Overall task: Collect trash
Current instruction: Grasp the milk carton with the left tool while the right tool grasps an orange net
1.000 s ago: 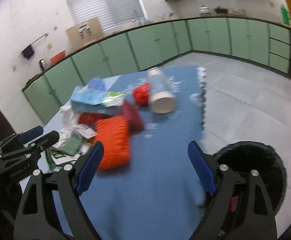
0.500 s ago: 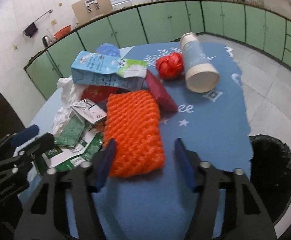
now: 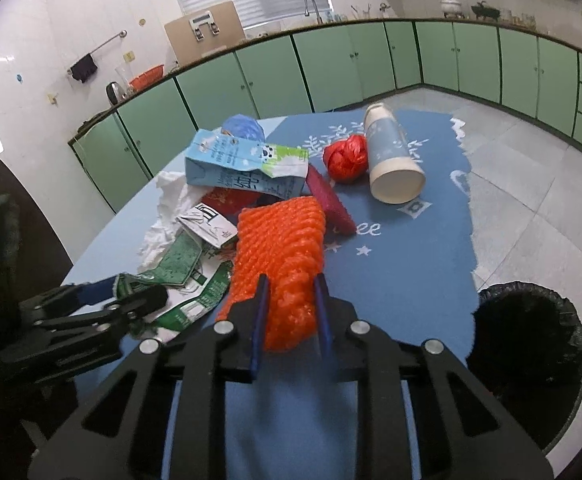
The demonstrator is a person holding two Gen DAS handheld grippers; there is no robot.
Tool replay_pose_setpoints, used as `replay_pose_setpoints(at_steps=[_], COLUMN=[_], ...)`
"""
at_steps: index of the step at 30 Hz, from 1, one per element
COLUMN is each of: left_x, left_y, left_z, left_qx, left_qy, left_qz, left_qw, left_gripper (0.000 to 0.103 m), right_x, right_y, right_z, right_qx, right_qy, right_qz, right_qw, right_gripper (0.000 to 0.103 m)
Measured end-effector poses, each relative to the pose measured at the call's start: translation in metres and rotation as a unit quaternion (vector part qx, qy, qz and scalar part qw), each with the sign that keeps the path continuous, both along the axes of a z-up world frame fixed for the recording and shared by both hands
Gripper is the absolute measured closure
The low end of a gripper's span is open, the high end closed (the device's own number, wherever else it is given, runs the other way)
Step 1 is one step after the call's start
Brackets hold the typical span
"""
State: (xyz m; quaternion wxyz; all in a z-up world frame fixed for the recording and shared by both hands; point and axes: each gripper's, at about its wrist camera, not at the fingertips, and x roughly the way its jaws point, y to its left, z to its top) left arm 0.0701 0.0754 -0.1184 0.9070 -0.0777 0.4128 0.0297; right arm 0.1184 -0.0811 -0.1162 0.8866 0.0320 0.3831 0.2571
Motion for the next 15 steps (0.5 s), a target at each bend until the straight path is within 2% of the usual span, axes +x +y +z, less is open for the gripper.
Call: replay_pose_setpoints(at_steps=[1, 3, 5, 6, 9, 15], left_x=[0.0, 0.001, 0.001, 0.0, -0.003, -0.015], left_y=[0.001, 0.001, -0.002, -0.004, -0.01, -0.025], left_z=[-0.001, -0.002, -0.002, -0.001, 0.006, 0.025], left_qx=[-0.004, -0.008, -0.007, -0.005, -0.001, 0.009], left_qy=[0.003, 0.003, 0.002, -0.002, -0.014, -0.05], left_qz=[0.003, 0.003, 0.002, 0.002, -0.002, -0.017], left_qw=[1.0, 1.0, 1.0, 1.0, 0.9999, 0.9986], left_gripper=[0.039, 0.056, 0.063, 0.071, 0.079, 0.086], right_x=[-0.003, -0.007, -0.009, -0.009, -0.012, -0.017], right_y=[-0.003, -0.007, -0.009, -0.01, -0.014, -0.022], right_z=[0.002, 0.005, 0.005, 0.004, 0.004, 0.019], right_qx=[0.0, 0.0, -0.003, -0.004, -0.002, 0.005], right_qy=[-0.002, -0.003, -0.003, -0.003, -0.004, -0.024], right_qz=[0.0, -0.001, -0.003, -0.005, -0.008, -0.014], right_qw=[1.0, 1.0, 1.0, 1.0, 1.0, 1.0], right_gripper=[0.082, 0.082, 0.082, 0.082, 0.082, 0.082])
